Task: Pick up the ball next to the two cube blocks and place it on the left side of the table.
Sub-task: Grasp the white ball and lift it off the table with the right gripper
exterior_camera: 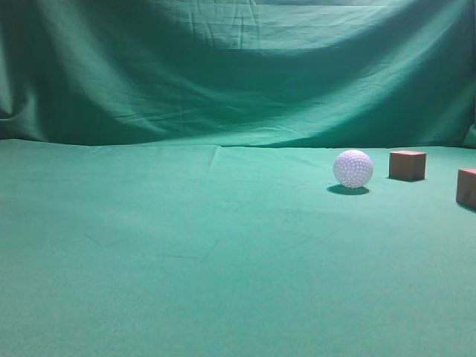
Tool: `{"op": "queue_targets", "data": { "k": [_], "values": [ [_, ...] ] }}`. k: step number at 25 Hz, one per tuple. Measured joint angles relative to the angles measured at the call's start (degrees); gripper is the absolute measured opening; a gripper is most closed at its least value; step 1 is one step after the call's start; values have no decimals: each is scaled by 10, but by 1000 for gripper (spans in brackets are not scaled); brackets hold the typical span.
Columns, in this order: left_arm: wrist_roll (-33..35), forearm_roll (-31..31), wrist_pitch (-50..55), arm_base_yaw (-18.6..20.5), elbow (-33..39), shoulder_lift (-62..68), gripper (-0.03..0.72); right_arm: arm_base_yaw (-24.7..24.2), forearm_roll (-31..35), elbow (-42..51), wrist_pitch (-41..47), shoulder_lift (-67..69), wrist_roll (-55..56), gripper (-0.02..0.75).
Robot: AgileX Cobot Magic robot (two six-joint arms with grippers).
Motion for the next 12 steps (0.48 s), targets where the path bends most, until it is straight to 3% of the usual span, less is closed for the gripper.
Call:
{"op": "queue_targets", "data": {
  "k": [7, 12],
  "values": [
    [0, 0, 0, 0, 0, 0, 0, 105, -3, -128, 137, 187, -57, 0],
    [0, 0, 0, 0, 0, 0, 0, 171, -4, -193, 130, 323, -63, 0]
  ]
}}
